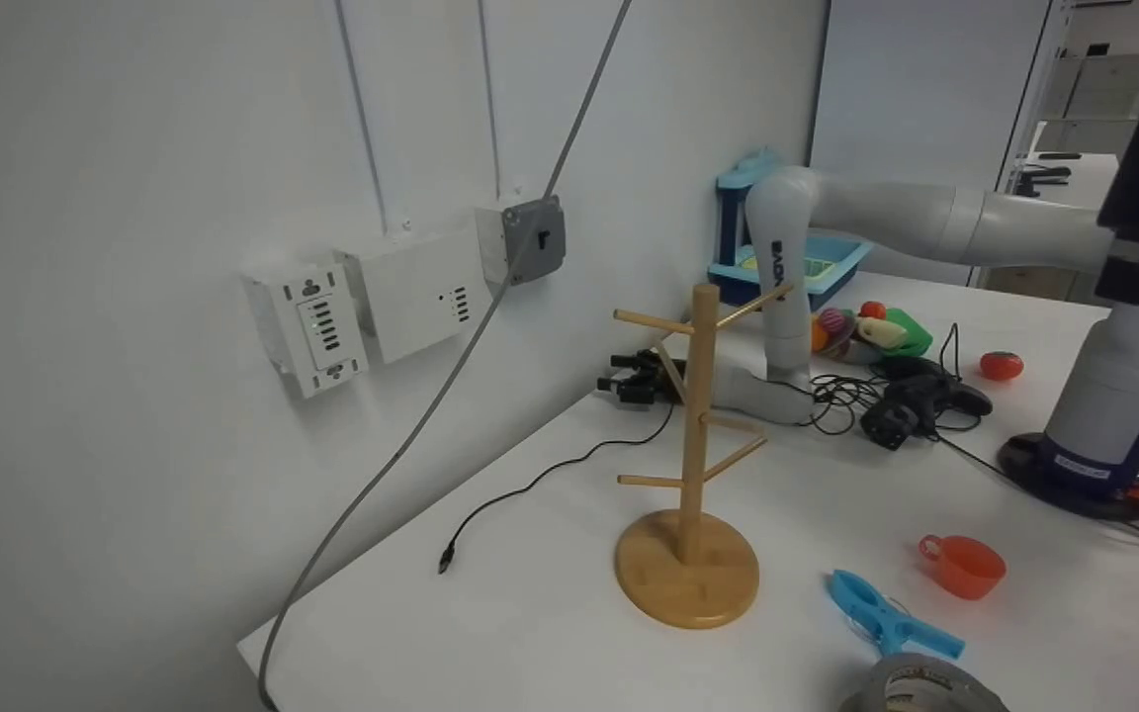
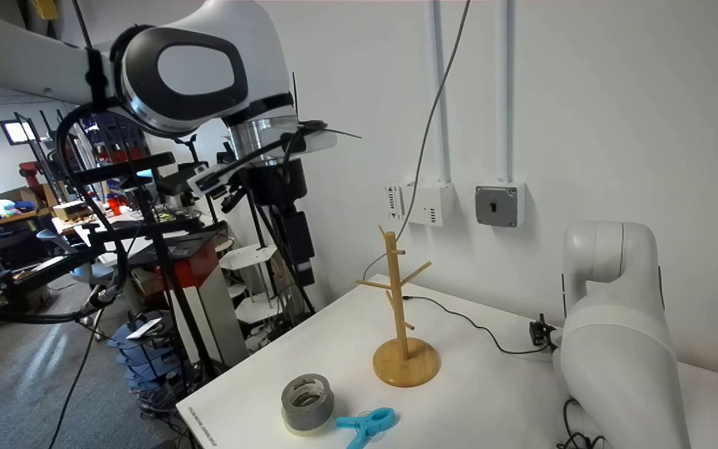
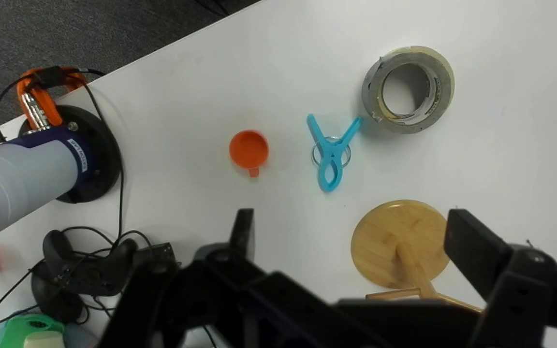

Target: Take the orange cup and hang it on the object

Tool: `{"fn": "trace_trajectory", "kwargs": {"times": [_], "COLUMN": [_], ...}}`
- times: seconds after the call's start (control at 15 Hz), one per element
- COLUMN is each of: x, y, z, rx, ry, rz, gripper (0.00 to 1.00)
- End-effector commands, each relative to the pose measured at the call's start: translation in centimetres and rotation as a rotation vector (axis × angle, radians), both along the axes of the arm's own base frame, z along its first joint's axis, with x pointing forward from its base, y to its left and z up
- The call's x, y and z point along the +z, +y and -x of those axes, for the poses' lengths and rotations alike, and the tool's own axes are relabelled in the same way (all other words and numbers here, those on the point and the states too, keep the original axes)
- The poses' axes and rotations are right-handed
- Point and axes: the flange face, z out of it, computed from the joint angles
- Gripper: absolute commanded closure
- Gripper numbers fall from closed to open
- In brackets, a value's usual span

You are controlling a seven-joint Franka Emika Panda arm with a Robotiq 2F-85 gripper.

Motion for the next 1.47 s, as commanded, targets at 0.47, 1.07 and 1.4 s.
{"fn": "trace_trajectory", "kwargs": {"times": [0.47, 1.07, 1.4], "x": [0.1, -3.2, -6.7], "y": [0.0, -1.5, -4.1], "z": [0.0, -3.1, -5.5], "rx": [0.0, -0.028, -0.074], "ry": [0.001, -0.014, -0.011], "rz": [0.0, -0.026, -0.041], "gripper": [0.0, 0.0, 0.0]}}
